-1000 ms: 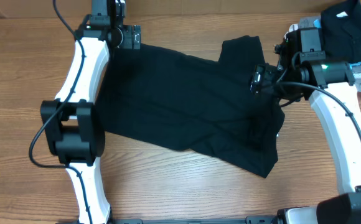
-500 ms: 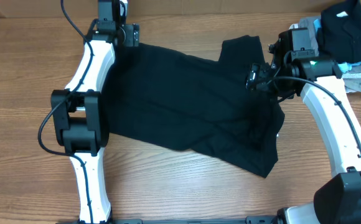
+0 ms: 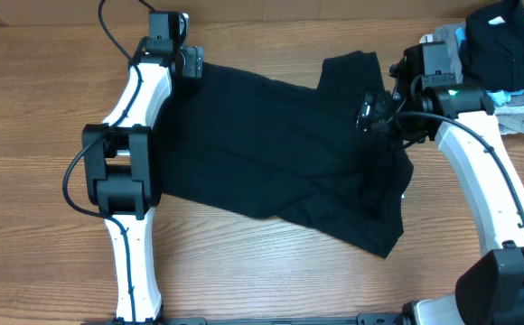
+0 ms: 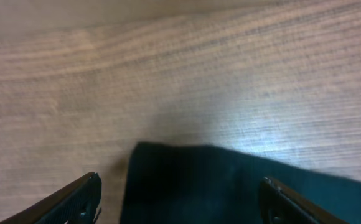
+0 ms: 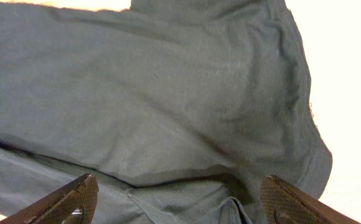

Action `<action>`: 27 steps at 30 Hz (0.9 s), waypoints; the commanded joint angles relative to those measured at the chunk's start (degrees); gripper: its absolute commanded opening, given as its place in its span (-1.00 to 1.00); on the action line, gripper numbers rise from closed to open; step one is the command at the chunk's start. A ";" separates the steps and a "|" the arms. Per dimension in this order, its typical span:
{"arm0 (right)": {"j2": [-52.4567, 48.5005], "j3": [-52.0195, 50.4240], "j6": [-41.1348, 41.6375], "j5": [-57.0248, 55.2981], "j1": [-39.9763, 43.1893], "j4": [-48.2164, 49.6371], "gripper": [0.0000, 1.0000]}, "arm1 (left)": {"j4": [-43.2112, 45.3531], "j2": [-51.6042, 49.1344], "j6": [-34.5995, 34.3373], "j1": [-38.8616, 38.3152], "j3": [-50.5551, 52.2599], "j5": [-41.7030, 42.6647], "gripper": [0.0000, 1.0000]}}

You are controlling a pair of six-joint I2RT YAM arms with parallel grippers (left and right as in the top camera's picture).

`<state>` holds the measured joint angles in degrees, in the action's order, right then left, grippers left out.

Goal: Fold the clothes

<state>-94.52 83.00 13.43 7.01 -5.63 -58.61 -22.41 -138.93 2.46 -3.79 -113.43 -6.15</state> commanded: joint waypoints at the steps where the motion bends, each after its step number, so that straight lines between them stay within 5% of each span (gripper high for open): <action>1: -0.13 -1.66 -0.39 -0.55 0.22 0.15 0.75 | 2.36 -2.75 2.03 -0.63 -1.57 -3.48 0.68; 17: -0.13 -1.75 -0.22 -0.61 0.22 0.13 0.75 | 8.13 -9.53 2.67 -0.61 -1.57 -1.95 0.55; 20: -0.13 -1.75 -0.20 -0.63 0.22 0.28 0.75 | 8.15 -10.27 2.62 -0.63 -1.57 -1.88 0.20; 24: -0.13 -1.75 -0.20 -0.66 0.22 0.92 0.75 | 8.39 -10.29 2.23 -0.63 -1.60 -2.45 -0.58; 27: -0.13 -1.75 -0.20 -1.01 0.22 1.29 0.75 | 8.52 -10.29 2.23 -0.63 -1.60 -3.91 -0.82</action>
<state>-94.52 81.49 13.45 6.96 -5.61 -57.89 -13.28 -146.30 4.62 -4.51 -114.91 -8.03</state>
